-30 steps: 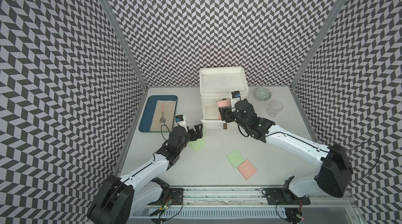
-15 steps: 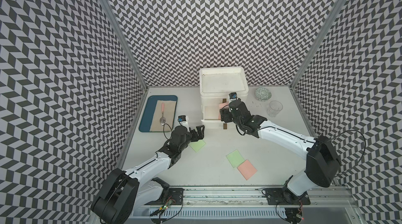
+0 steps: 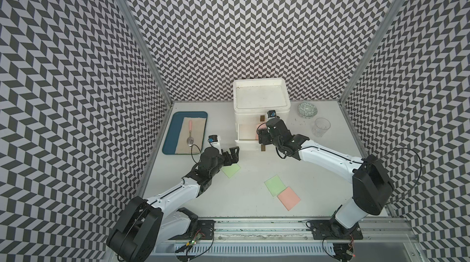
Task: Please put the sticky notes in the drawer by color
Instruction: Place the sticky notes in the drawer.
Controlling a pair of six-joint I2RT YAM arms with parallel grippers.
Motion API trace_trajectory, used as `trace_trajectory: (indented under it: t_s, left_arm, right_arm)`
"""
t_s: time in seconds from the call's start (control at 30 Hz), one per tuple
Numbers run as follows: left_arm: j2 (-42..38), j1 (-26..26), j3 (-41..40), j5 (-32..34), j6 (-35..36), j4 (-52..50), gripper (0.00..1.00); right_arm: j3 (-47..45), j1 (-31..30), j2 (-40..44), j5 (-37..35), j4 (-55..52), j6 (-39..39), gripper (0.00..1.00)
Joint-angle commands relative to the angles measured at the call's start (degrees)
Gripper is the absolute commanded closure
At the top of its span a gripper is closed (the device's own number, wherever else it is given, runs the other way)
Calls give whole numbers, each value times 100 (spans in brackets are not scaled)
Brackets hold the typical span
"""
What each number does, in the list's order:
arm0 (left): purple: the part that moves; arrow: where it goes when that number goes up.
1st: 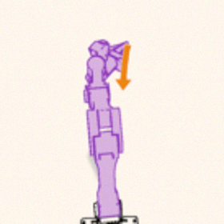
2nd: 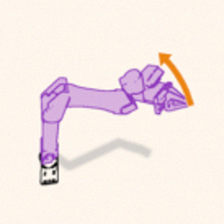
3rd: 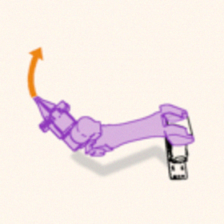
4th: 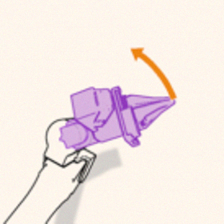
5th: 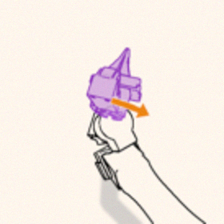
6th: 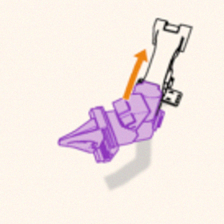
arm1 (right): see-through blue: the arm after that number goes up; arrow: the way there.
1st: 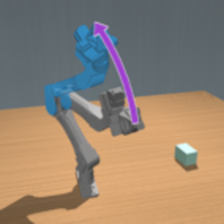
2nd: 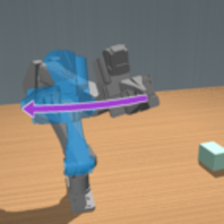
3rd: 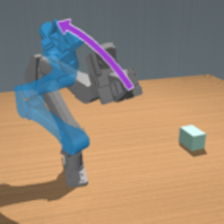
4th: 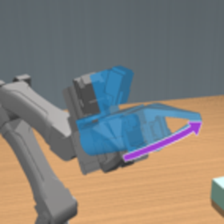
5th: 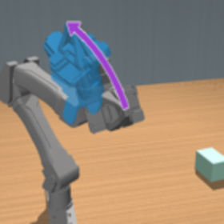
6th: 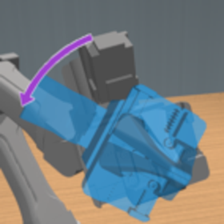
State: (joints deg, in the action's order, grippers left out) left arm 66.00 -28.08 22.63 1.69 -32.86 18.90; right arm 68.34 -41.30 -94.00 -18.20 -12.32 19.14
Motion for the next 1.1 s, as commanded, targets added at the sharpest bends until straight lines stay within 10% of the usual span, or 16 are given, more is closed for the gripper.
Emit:
trace_trajectory:
  t_s: [0.0,0.7,1.07]
  left_arm:
    - [-25,16,180,-1,76,107,0]
    - [-102,21,180,42,104,62,0]
    - [-192,16,174,84,127,18,0]
  right_arm:
    - [180,42,-29,-50,111,15,21]
    - [172,47,266,-1,-55,39,14]
    - [-1099,-65,1892,1101,-1234,570,13]
